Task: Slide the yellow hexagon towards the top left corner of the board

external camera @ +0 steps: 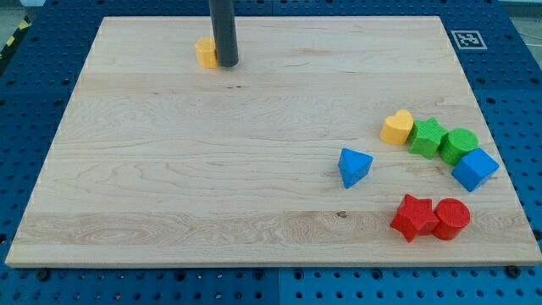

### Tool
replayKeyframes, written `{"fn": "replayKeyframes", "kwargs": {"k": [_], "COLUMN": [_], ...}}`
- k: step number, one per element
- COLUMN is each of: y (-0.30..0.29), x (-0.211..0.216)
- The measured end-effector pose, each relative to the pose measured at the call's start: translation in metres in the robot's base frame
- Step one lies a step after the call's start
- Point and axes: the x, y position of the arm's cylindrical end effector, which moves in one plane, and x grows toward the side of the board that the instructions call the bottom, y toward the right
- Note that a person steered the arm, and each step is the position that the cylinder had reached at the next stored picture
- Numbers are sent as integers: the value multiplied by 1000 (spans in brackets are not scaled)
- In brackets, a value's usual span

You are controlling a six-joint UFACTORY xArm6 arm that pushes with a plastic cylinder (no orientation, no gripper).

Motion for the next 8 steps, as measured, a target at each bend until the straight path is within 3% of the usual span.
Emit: {"fn": "replayKeyframes", "kwargs": {"k": [2, 3, 5, 6, 8], "y": [-48, -11, -82, -86, -71], "x": [-9, -9, -31, -35, 32]}}
